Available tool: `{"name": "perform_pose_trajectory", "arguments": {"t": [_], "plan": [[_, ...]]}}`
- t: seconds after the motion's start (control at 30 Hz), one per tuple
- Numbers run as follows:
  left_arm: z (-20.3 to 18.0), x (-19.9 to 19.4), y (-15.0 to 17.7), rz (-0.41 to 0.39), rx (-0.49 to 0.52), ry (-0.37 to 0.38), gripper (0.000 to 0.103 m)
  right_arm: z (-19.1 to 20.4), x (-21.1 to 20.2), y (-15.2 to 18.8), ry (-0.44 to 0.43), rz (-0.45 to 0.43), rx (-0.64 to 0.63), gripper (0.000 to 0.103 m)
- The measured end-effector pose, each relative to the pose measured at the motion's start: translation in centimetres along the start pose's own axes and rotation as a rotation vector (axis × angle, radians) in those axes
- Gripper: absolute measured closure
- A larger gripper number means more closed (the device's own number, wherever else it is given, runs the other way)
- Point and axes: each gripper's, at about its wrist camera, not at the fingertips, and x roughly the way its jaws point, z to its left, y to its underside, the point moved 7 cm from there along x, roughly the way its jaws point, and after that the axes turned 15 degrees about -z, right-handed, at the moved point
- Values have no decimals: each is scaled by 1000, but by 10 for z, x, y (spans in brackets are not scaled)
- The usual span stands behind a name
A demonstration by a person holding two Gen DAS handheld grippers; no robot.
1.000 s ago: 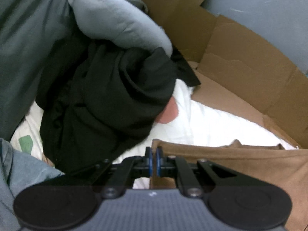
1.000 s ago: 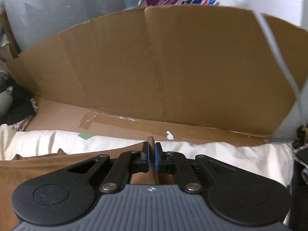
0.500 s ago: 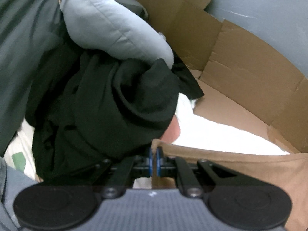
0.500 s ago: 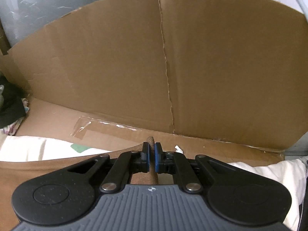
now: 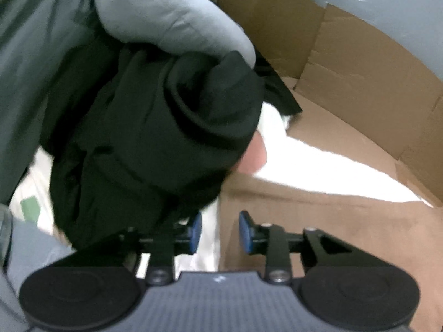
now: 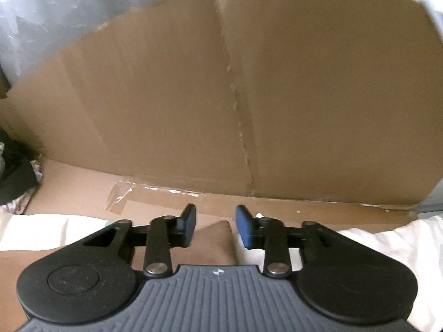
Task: Fold clothes
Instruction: 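Lay the shirt edge down and open both grippers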
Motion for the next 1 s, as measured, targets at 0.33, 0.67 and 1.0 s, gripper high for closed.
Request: {"name": "perform_pose_trajectory", "arguments": {"t": [0.33,0.67,1.0], "plan": [[9,-67,23,15,-5,21,67,-26,-83,21,-16,-6,66,63],[-15,-84,52,50,8,63,66,-48,-160,60,-4,20,82,64],[7,-146,28,155,-45,-3,63,-52,-226,80,-57,69,68,63]]}}
